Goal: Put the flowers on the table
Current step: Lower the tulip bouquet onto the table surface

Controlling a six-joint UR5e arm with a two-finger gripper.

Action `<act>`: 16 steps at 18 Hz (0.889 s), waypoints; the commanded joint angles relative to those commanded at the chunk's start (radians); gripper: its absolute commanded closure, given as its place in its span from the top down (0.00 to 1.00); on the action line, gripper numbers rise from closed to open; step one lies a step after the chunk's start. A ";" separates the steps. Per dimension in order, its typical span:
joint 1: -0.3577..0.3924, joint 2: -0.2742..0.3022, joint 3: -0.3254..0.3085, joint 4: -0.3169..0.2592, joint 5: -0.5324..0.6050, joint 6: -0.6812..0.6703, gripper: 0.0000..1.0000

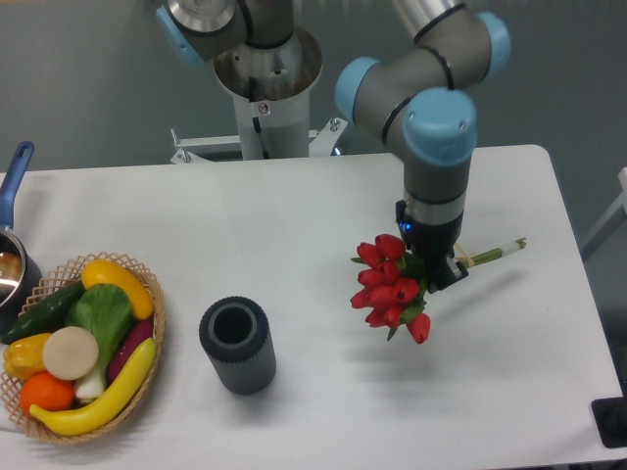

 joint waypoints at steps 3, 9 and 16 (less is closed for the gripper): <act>-0.008 -0.028 -0.003 0.005 -0.002 0.000 0.40; -0.012 -0.071 -0.003 0.011 -0.002 -0.002 0.43; -0.012 -0.071 0.001 0.015 -0.008 0.002 0.80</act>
